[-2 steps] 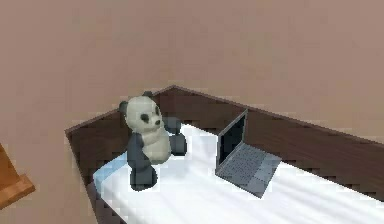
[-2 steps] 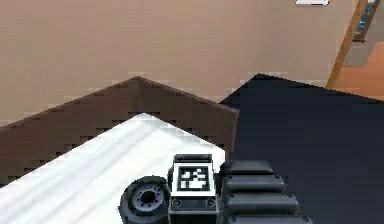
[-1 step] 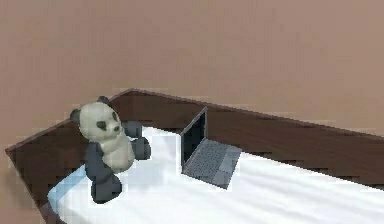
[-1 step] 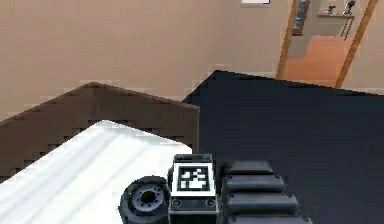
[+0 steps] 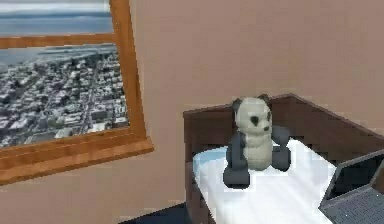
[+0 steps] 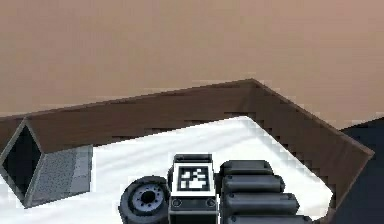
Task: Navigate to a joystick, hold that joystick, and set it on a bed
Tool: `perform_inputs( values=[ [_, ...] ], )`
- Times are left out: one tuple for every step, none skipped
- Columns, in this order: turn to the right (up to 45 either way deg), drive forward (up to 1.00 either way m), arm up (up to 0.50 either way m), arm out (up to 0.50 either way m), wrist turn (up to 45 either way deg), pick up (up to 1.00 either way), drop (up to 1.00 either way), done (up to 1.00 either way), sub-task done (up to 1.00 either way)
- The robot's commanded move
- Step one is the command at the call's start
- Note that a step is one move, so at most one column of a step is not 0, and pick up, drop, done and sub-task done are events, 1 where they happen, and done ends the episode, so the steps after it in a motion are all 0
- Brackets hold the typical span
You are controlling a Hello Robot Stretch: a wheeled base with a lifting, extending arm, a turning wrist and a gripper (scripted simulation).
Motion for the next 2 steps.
perform_inputs(
  values=[
    [-45.0, 0.0, 0.0, 0.0, 0.0, 0.0, 0.0, 0.0, 0.0],
    [-27.0, 0.0, 0.0, 0.0, 0.0, 0.0, 0.0, 0.0, 0.0]
  ],
)
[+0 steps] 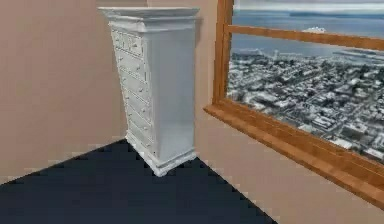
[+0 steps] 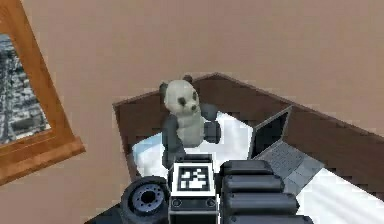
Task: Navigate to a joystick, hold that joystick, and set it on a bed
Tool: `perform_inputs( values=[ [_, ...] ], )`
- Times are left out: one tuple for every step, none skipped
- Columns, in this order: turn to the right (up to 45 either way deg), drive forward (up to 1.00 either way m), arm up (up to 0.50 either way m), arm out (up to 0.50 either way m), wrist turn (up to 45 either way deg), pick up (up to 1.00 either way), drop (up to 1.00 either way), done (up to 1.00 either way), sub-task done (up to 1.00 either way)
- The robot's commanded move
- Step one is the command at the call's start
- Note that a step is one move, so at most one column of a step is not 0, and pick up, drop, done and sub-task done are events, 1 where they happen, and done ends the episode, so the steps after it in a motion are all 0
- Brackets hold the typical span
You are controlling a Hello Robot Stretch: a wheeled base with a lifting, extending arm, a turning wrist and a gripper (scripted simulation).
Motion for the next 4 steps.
perform_inputs(
  values=[
    [45.0, 0.0, 0.0, 0.0, 0.0, 0.0, 0.0, 0.0, 0.0],
    [36.0, 0.0, 0.0, 0.0, 0.0, 0.0, 0.0, 0.0, 0.0],
    [0.0, 0.0, 0.0, 0.46, 0.0, 0.0, 0.0, 0.0, 0.0],
    [0.0, 0.0, 0.0, 0.0, 39.0, 0.0, 0.0, 0.0, 0.0]
  ],
)
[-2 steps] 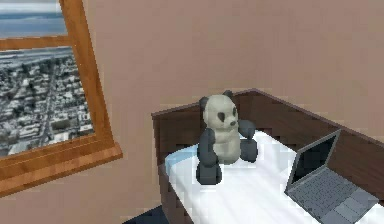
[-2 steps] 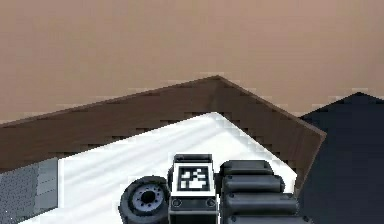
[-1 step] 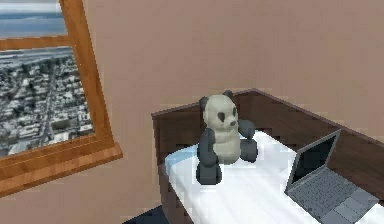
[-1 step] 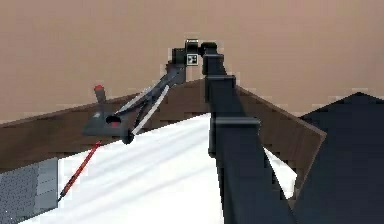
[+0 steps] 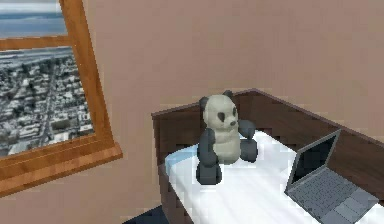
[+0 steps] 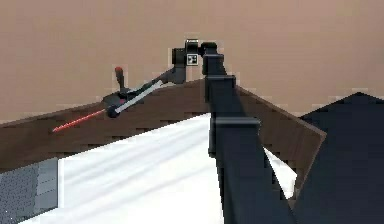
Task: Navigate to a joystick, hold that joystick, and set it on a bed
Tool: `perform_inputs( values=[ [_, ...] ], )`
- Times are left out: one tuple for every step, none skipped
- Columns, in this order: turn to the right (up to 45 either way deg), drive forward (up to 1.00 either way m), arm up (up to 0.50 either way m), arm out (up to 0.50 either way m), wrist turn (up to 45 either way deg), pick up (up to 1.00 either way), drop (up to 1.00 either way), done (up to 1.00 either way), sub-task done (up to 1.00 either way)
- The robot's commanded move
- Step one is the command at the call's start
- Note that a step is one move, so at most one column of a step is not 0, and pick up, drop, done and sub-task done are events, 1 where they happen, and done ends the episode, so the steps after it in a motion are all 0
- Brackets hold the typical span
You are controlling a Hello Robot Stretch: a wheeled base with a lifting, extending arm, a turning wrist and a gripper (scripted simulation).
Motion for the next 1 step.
perform_inputs(
  values=[
    [0.0, 0.0, -0.16, 0.0, 0.0, 0.0, 0.0, 0.0, 0.0]
  ],
)
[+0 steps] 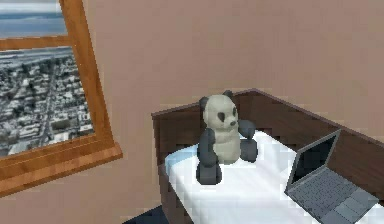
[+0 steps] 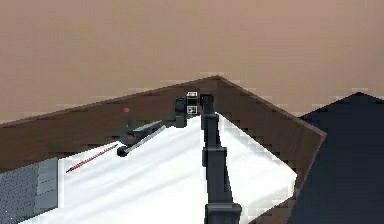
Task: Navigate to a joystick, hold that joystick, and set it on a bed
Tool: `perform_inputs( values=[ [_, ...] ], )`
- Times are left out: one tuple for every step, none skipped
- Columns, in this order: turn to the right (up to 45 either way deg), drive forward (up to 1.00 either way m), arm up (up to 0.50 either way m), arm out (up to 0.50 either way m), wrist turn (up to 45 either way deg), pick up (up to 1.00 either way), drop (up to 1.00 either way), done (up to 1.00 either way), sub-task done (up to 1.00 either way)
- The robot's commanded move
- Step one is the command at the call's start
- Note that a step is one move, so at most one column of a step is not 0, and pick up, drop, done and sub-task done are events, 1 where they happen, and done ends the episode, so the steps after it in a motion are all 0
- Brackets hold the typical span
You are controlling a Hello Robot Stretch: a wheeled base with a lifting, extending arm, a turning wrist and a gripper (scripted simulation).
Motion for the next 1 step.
perform_inputs(
  values=[
    [0.0, 0.0, -0.32, 0.0, 0.0, 0.0, 0.0, 0.0, 0.0]
  ],
)
